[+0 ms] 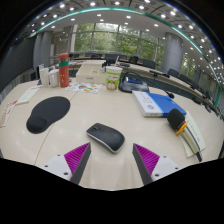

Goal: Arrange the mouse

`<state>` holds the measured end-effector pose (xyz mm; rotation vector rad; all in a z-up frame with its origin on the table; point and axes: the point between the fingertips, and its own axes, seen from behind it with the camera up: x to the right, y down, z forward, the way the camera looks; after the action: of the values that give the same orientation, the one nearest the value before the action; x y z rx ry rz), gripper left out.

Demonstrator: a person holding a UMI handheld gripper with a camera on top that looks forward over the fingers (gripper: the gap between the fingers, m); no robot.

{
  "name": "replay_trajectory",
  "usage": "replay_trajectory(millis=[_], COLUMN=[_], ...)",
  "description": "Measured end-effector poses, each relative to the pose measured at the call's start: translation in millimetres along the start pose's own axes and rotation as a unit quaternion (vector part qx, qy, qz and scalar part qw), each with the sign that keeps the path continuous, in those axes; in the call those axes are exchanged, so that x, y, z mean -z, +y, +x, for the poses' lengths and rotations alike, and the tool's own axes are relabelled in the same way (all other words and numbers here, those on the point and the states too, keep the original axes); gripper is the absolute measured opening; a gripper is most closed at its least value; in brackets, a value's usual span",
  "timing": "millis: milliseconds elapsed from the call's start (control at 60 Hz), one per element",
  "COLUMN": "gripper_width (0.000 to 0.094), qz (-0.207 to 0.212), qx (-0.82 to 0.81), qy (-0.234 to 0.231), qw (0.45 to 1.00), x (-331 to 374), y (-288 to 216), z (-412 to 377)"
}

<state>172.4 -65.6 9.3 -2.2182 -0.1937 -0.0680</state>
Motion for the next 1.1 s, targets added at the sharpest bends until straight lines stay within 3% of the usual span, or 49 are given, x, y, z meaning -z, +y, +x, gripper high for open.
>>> replay_trajectory(millis=[500,633,667,933,1100], gripper_width=[0.0821,0.0594,0.0473,0.0321,0.0322], qz=[-0.002,-0.008,-0.007,-0.021,0.016], qx=[-0.024,-0.04,-0.035,-0.032,-0.059], qy=[-0.012,-0.031,-0.032,0.01,0.029], qw=[1.0,0.999,0.999,0.999,0.998], x=[-81.1,-89.0,-90.0,-80.8,-46.7], y=[-40.7,-39.2,-39.1,-47.4,-117.1], z=[18.8,5.5,2.5,-0.8,-31.7])
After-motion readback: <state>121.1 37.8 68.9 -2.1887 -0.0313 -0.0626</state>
